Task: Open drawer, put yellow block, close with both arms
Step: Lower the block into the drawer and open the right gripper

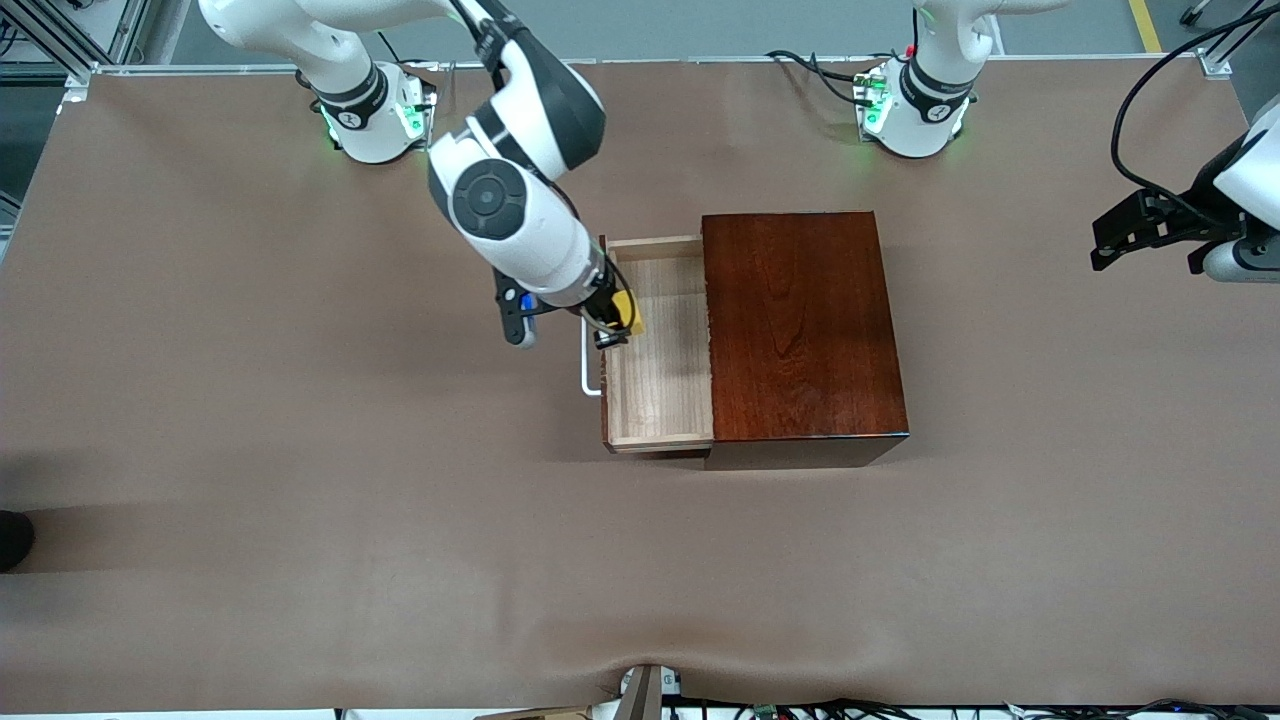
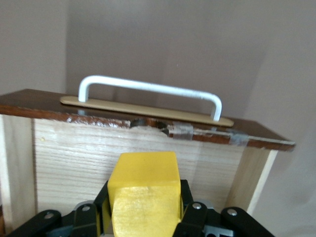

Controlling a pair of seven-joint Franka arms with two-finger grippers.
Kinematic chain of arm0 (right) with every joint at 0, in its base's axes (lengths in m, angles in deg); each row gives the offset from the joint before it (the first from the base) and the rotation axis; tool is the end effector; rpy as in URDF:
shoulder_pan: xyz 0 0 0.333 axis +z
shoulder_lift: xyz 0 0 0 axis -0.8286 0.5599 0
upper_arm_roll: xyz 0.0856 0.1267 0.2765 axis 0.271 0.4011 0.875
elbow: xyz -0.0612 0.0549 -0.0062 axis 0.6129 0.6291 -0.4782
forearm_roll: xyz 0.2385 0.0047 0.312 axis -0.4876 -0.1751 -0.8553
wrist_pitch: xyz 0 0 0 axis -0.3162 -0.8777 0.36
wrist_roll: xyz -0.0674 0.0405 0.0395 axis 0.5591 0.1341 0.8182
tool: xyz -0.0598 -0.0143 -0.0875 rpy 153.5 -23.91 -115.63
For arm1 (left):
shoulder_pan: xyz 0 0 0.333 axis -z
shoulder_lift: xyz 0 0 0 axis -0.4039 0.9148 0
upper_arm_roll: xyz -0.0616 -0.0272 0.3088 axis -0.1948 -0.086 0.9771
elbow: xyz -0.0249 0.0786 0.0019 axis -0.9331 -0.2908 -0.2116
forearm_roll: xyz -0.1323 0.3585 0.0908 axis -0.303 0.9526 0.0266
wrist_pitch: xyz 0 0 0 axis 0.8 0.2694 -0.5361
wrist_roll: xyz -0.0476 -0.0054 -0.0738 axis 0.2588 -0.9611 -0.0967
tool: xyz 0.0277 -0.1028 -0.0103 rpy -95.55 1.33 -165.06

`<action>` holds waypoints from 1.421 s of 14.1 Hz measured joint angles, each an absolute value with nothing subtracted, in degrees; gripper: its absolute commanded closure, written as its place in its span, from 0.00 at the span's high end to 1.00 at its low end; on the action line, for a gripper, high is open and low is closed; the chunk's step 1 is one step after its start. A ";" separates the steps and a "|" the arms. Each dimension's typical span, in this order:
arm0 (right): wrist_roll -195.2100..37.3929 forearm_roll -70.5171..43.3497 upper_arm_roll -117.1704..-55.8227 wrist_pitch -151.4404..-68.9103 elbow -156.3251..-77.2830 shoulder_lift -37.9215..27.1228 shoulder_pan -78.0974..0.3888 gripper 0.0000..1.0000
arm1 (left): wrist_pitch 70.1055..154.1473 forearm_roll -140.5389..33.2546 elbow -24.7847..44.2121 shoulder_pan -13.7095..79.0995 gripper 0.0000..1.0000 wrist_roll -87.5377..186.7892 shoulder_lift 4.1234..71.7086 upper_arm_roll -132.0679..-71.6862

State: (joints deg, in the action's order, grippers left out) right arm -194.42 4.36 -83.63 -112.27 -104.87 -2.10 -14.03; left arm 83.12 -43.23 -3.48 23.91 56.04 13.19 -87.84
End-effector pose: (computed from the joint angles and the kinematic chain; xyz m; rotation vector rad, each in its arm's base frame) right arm 0.5247 0.4592 0.4008 -2.2995 1.8980 0.3780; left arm 0.5548 -0.0386 0.6427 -3.1162 0.1141 -0.0193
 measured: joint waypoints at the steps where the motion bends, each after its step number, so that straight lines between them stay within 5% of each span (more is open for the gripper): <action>1: -195.76 4.36 -83.63 -113.24 -104.87 -1.44 -13.45 0.00 | 83.12 -43.23 -3.48 23.92 1.00 56.04 13.20 -87.88; 16: -199.35 4.36 -83.69 -120.07 -104.71 5.60 -9.28 0.00 | 83.13 -43.23 -3.46 23.93 1.00 56.04 13.64 -88.08; 17: -199.35 4.36 -83.69 -120.07 -104.68 5.62 -9.17 0.09 | 83.13 -43.23 -3.46 23.93 1.00 56.04 13.67 -88.08; 18: -199.35 4.36 -83.70 -120.07 -104.68 5.64 -9.12 0.39 | 83.14 -43.23 -3.46 23.92 1.00 56.04 13.69 -88.07; 19: -199.35 4.36 -83.71 -120.04 -104.66 5.64 -9.12 0.92 | 83.14 -43.23 -3.46 23.92 1.00 56.04 13.70 -88.08; 20: -199.35 4.36 -83.72 -119.99 -104.61 5.64 -9.12 1.00 | 83.14 -43.23 -3.46 23.92 1.00 56.04 13.71 -88.07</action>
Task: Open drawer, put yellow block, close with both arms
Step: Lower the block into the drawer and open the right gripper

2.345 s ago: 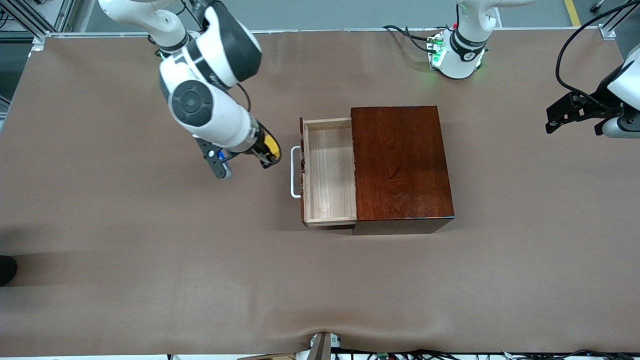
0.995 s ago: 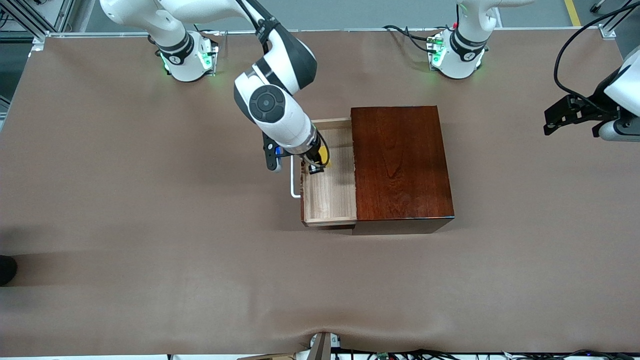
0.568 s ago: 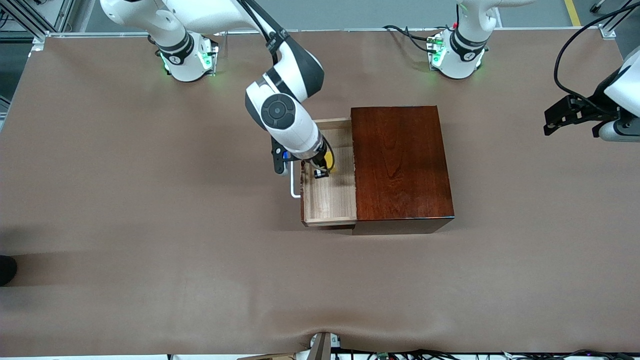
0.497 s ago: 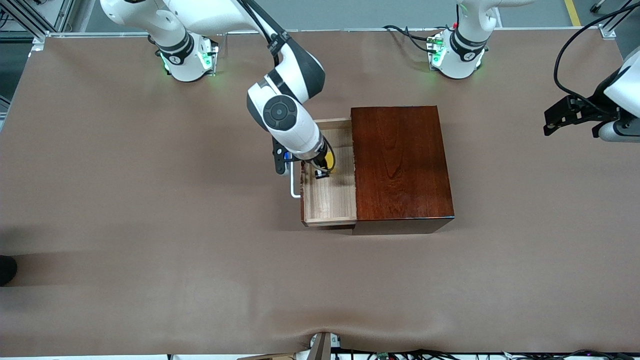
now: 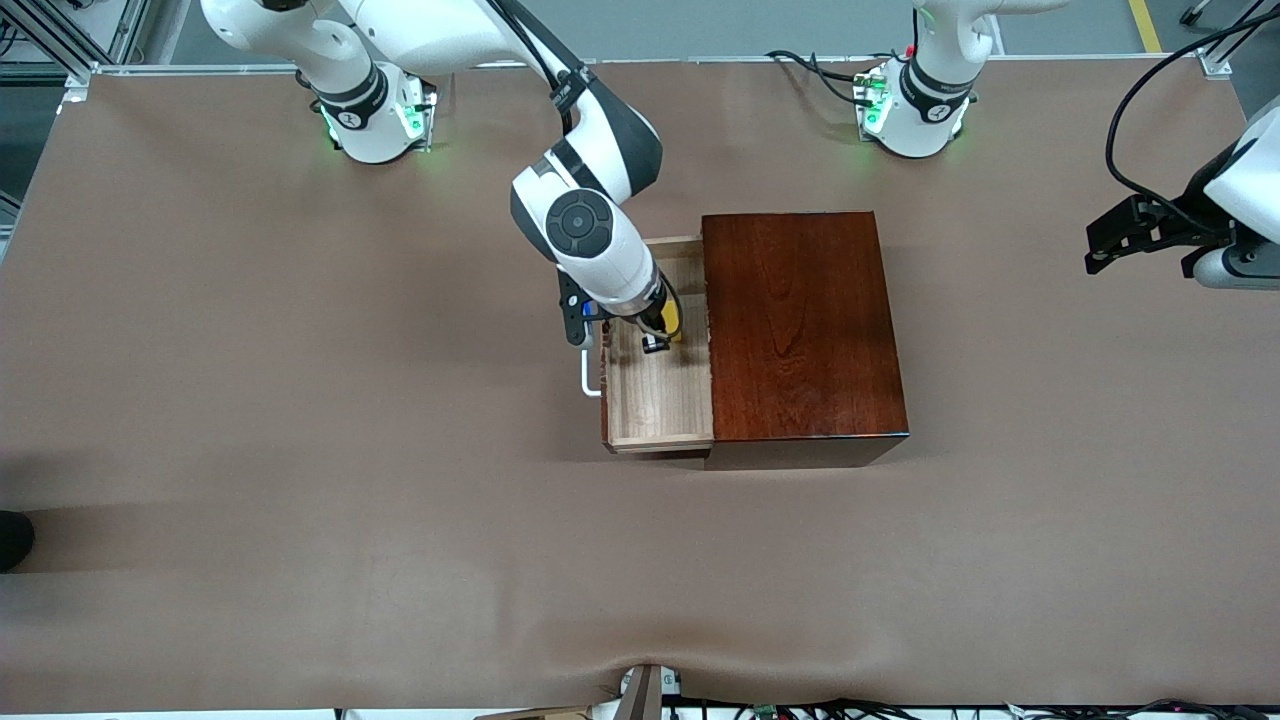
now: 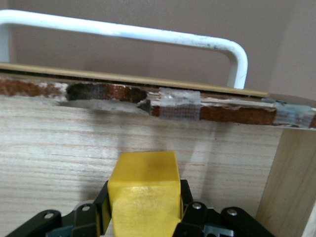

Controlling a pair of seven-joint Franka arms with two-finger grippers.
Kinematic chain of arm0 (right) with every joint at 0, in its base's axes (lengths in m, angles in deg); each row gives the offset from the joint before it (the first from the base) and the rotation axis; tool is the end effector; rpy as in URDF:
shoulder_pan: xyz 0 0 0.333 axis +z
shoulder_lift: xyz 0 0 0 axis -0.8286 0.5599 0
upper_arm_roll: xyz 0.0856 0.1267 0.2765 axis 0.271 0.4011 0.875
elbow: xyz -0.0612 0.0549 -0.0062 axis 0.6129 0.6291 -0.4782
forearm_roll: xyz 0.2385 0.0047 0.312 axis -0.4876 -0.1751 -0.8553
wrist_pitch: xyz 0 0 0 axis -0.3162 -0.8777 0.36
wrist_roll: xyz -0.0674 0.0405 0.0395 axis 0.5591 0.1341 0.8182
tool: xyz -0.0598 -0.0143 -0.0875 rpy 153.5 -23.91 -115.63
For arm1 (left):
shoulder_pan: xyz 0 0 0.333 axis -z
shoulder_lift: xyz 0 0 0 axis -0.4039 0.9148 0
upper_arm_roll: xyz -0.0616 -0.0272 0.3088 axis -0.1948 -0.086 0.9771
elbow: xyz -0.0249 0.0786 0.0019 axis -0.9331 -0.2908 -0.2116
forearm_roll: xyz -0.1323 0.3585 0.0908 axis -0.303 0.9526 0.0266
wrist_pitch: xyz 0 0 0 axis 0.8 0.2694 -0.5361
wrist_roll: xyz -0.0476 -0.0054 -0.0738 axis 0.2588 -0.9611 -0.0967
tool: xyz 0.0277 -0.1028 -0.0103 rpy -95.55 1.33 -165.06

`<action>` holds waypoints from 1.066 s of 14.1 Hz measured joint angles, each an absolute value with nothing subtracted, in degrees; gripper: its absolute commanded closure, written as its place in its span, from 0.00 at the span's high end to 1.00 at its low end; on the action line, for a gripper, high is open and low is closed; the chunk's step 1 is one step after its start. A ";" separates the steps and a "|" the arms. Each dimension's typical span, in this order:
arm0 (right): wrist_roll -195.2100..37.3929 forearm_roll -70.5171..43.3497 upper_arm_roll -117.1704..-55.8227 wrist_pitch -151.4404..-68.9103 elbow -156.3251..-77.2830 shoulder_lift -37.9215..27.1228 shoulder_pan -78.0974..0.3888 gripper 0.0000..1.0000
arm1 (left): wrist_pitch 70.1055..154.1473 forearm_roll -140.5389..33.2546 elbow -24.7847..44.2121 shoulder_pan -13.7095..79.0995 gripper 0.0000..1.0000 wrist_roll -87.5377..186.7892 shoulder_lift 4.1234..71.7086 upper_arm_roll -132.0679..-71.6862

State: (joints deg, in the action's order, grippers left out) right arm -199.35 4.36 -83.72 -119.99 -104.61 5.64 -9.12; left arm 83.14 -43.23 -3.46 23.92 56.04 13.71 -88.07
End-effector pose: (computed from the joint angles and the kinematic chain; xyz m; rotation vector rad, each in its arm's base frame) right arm 0.5005 0.5105 0.3196 -2.2834 1.9560 0.3546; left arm 0.5575 -0.0409 0.6375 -3.1164 0.1208 -0.0053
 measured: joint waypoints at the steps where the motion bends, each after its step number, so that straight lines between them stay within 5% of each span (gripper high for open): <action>1: -199.35 4.37 -83.73 -119.98 -104.56 5.69 -9.11 1.00 | 83.14 -43.23 -3.46 23.92 1.00 56.04 13.72 -88.07; 15: -199.32 8.28 -85.42 -103.57 -91.79 5.76 -11.37 1.00 | 83.14 -43.23 -3.47 23.99 1.00 56.04 13.75 -88.17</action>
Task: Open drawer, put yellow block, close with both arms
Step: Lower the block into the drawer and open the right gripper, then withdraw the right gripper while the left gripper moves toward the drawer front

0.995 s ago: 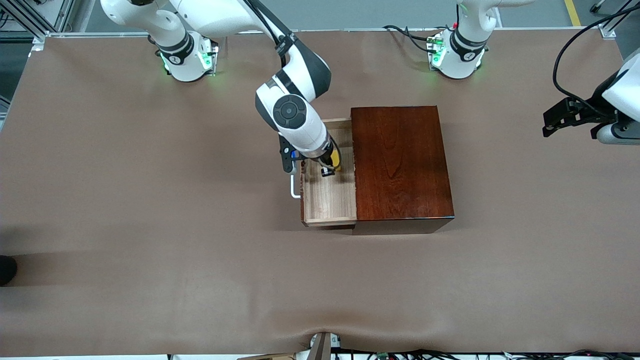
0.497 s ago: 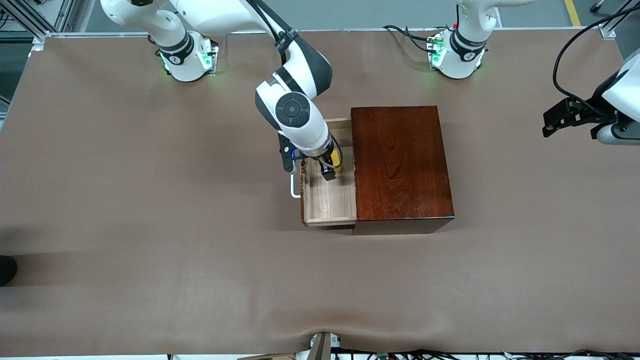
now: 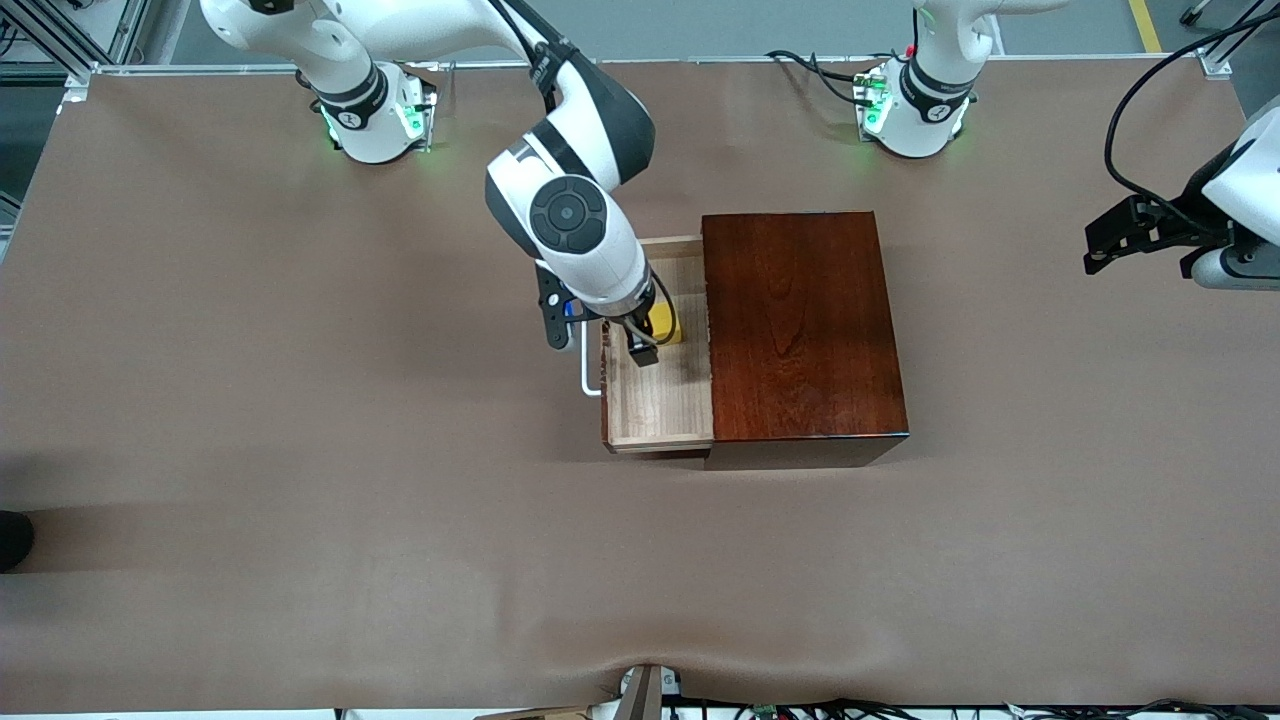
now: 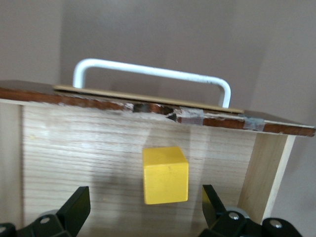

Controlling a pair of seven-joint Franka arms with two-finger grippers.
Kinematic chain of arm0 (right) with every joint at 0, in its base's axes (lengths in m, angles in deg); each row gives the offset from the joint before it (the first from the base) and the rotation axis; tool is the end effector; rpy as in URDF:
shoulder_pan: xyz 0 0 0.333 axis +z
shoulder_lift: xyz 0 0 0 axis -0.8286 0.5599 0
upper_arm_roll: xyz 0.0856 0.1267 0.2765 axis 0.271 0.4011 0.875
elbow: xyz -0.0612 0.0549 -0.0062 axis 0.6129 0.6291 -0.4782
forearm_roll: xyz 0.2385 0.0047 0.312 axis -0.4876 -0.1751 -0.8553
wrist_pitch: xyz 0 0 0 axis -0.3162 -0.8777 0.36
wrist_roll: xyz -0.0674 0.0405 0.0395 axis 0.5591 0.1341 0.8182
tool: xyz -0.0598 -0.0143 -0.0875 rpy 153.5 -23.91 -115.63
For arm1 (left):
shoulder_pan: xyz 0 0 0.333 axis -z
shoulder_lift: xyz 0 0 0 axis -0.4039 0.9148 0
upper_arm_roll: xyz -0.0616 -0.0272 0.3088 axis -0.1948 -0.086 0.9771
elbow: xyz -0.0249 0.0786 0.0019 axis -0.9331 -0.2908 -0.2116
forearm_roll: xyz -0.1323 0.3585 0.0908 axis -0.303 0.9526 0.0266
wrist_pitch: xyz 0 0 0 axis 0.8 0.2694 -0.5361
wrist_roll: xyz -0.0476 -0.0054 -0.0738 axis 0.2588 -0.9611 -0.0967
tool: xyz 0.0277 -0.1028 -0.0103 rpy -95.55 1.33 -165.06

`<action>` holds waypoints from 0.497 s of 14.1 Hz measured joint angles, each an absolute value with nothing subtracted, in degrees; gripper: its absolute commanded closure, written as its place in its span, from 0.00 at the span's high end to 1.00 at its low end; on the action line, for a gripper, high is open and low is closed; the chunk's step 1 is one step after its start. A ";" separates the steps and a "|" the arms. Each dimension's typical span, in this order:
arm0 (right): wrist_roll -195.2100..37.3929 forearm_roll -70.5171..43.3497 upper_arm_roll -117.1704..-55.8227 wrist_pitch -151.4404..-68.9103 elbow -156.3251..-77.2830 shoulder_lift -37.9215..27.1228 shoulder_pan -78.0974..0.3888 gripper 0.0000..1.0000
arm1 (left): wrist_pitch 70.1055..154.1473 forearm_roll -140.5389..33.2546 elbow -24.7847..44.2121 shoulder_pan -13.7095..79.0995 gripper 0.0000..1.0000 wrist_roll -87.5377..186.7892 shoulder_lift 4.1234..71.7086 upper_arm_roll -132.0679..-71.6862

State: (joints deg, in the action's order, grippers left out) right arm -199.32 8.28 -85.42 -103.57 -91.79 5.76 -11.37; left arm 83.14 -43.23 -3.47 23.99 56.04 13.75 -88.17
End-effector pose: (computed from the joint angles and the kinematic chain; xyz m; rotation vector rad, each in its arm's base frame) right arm 0.5346 0.4935 0.3986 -2.3702 1.9608 0.3084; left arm 0.5575 -0.0425 0.6372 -3.1163 0.1255 -0.0045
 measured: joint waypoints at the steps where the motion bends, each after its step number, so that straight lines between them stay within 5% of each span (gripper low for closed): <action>1: -199.32 8.65 -85.45 -102.01 -90.50 5.76 -11.87 1.00 | 83.14 -43.23 -3.47 23.99 1.00 56.04 13.75 -88.19; 7: -186.40 8.85 -85.51 -93.62 -85.87 4.34 -16.98 1.00 | 83.13 -43.23 -3.46 24.03 1.00 56.04 13.75 -88.29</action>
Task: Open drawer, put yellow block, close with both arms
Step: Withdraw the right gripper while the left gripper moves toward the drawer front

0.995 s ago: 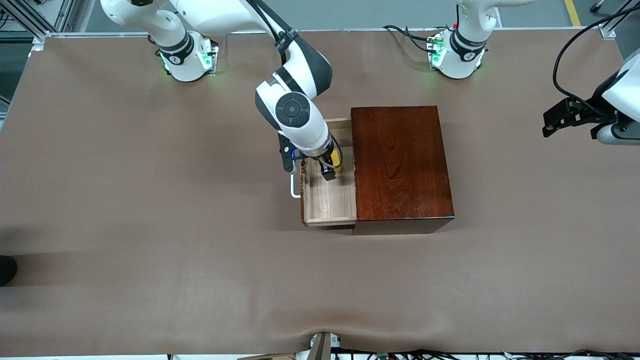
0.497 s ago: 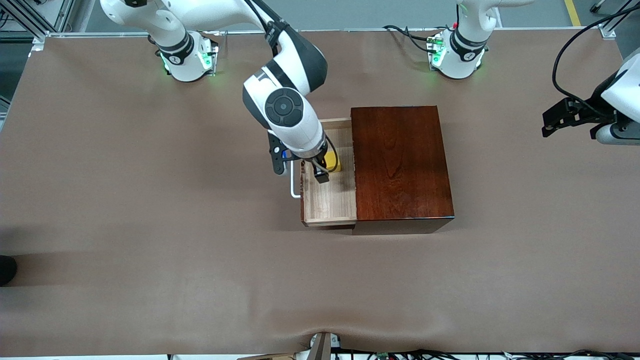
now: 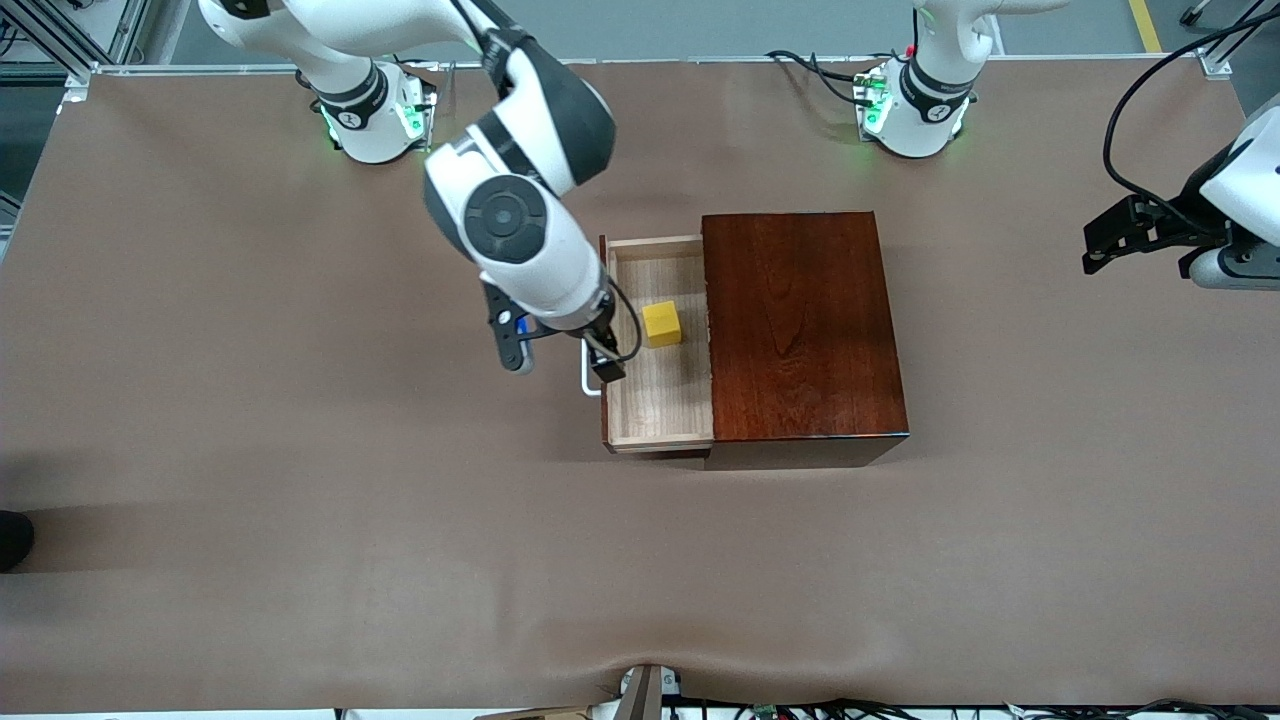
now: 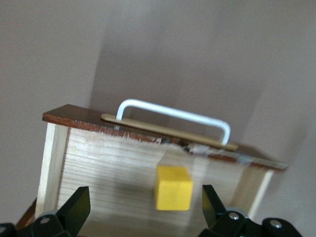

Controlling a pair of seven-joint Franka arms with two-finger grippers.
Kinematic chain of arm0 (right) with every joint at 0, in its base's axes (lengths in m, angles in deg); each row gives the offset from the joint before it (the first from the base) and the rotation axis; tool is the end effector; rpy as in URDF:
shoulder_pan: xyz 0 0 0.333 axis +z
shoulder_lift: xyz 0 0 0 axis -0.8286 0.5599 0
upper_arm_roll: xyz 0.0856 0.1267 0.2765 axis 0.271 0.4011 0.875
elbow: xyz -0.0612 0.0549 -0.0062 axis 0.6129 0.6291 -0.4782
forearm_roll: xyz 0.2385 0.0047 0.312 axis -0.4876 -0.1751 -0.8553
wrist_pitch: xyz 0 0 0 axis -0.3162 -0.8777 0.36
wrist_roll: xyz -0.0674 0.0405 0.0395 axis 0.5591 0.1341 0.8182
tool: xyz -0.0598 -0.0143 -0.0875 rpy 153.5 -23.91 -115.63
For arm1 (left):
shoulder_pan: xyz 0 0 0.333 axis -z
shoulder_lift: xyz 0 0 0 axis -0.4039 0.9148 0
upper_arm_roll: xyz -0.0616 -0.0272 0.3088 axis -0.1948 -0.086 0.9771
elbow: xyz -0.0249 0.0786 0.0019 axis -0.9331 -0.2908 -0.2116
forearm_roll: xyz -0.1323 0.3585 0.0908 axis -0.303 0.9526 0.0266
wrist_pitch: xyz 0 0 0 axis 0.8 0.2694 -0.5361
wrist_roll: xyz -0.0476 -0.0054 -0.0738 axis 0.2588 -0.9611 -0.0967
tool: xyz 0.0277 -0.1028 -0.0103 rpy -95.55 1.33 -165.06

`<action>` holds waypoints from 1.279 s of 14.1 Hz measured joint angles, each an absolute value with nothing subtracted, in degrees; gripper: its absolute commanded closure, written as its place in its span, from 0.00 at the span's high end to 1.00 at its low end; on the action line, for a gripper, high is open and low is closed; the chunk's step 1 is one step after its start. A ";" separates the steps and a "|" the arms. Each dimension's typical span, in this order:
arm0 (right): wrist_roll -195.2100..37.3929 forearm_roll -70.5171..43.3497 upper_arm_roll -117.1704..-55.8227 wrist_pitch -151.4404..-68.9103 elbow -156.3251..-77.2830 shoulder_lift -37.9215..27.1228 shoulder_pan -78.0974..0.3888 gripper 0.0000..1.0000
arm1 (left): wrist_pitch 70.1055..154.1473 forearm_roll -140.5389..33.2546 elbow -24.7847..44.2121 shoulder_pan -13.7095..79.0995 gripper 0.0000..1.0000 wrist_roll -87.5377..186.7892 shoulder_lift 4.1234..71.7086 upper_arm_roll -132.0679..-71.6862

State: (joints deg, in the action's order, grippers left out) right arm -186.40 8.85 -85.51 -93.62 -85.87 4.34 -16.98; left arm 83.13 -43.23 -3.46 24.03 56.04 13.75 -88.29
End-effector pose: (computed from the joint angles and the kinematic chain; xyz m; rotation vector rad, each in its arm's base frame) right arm 0.5709 0.4379 0.4513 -2.5314 1.7652 0.3195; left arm 0.5574 -0.0441 0.6371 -3.1162 0.1298 -0.0040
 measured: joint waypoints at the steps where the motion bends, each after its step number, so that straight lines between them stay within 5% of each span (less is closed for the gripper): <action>1: -183.54 8.85 -85.54 -91.53 -85.83 3.61 -17.86 1.00 | 83.14 -43.23 -3.46 24.10 1.00 56.03 13.75 -88.35; 11: -167.40 9.01 -86.00 -86.08 -85.69 -2.74 -24.50 1.00 | 83.11 -43.23 -4.40 26.51 1.00 43.16 14.52 -95.78; 18: -156.82 9.04 -86.10 -82.99 -85.43 -5.11 -30.24 1.00 | 83.53 -43.24 -11.86 43.04 1.00 9.66 25.53 -97.33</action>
State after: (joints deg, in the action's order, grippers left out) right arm -156.82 9.04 -86.10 -82.99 -85.43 -5.11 -30.24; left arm 83.53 -43.24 -11.86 43.04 9.66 25.53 -97.33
